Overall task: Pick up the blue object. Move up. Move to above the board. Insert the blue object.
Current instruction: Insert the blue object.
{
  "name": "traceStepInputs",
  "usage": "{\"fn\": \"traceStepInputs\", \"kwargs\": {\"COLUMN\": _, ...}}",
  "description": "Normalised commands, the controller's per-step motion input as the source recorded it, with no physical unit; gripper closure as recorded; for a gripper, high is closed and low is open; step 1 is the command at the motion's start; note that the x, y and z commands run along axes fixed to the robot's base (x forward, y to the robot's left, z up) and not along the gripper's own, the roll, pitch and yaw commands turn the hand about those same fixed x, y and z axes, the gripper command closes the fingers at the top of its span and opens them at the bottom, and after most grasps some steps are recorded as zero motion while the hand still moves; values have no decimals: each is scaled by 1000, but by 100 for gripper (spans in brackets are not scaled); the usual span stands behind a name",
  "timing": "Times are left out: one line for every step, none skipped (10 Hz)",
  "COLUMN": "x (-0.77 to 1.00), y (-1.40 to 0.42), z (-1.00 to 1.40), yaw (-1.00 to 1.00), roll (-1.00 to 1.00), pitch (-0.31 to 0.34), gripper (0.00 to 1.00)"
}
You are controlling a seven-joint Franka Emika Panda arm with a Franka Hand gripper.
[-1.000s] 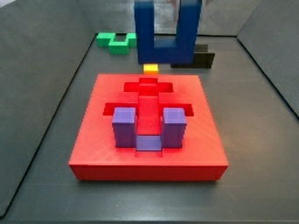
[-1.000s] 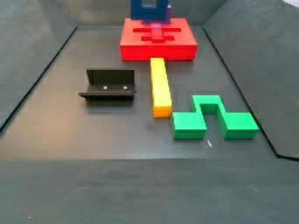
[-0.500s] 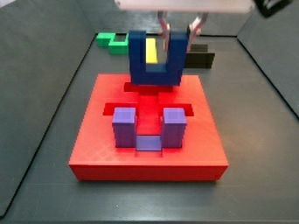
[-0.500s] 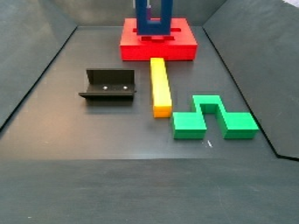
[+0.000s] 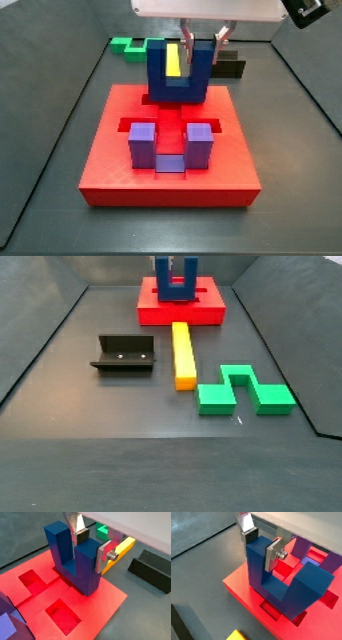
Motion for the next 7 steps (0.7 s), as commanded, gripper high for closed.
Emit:
{"fn": "traceStepInputs", "kwargs": {"x": 0, "y": 31, "z": 0, "yaw": -26, "roll": -141, "pitch": -3, "gripper": 100}}
{"fn": "traceStepInputs", "kwargs": {"x": -103, "y": 26, "z": 0, "yaw": -57, "roll": -121, "pitch": -3, "gripper": 100}}
{"fn": "traceStepInputs", "kwargs": {"x": -220, "y": 0, "z": 0, "yaw": -77, "roll": -117, "pitch": -61, "gripper": 100}}
{"fn": "traceStepInputs", "kwargs": {"x": -274, "y": 0, "z": 0, "yaw": -60, "roll": -83, "pitch": -104, "gripper": 100}}
{"fn": "traceStepInputs", "kwargs": {"x": -283, "y": 0, "z": 0, "yaw": -49, "roll": -67, "pitch": -114, "gripper": 100}}
{"fn": "traceStepInputs", "kwargs": {"x": -223, "y": 3, "z": 0, "yaw": -17, "roll": -63, "pitch": -116, "gripper": 100}}
{"fn": "traceStepInputs", "kwargs": {"x": 0, "y": 74, "z": -34, "yaw": 0, "roll": -61, "pitch": -106, "gripper": 100}}
